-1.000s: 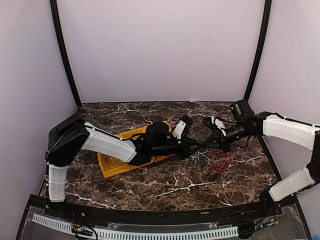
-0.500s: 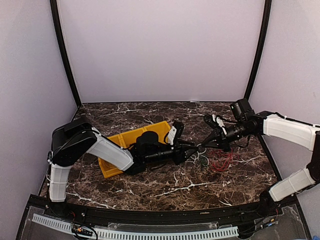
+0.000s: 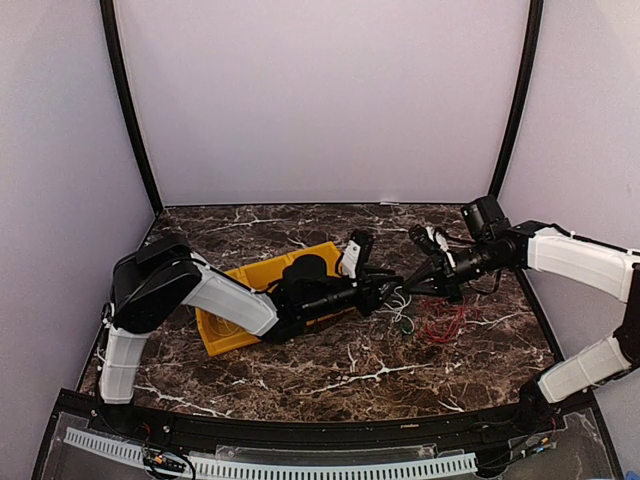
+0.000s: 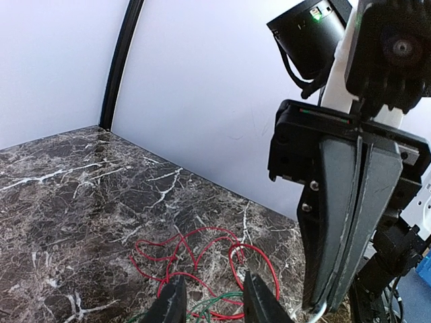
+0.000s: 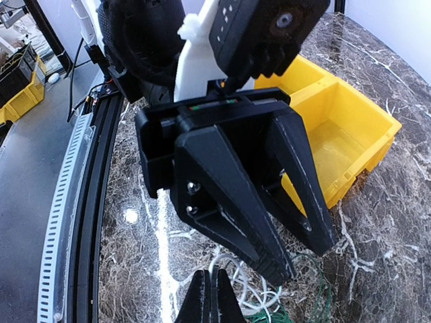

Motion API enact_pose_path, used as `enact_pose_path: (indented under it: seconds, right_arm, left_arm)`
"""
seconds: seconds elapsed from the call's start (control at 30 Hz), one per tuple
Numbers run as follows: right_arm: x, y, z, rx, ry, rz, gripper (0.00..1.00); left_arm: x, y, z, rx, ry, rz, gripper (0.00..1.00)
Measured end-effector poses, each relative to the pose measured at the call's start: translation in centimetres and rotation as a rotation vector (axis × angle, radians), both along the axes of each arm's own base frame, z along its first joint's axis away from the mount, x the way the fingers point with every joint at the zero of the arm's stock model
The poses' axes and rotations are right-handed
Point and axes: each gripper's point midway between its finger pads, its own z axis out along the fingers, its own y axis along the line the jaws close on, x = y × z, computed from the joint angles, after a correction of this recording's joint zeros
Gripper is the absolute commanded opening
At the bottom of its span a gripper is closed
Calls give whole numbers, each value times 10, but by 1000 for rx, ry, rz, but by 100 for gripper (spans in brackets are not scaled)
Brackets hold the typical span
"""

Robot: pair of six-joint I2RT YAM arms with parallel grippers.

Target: Untangle the cables

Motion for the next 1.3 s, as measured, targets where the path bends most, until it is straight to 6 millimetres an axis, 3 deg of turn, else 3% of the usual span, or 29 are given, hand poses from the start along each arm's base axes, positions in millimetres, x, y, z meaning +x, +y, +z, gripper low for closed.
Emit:
enact_pose_path:
  seconds: [0.2, 0.4, 0.53, 0.63, 0.77, 0.97, 1.3]
  right_arm:
    - [0, -1, 6, 9, -17, -7, 0]
    - [14, -4, 6, -10, -48, -61, 0]
    - [18, -5, 5, -19, -64, -78, 0]
    - [19, -6, 5, -21, -64, -80, 0]
    - [19, -5, 5, -20, -63, -79, 0]
    - [17, -5, 6, -12, -59, -72, 0]
    - [18, -6, 6, -10, -54, -77, 0]
  left_arm:
    - [-7, -3, -13, 21, -4, -2, 35]
    - [-25, 38, -45, 109, 23, 83, 37]
    - [-30, 57, -29, 106, 3, 125, 39]
    - [-29, 59, -11, 78, -22, 139, 40]
    - [-26, 53, -3, 65, -34, 137, 40]
    - [-17, 26, 11, 30, -69, 112, 39]
    - [-14, 2, 6, 49, -94, 61, 29]
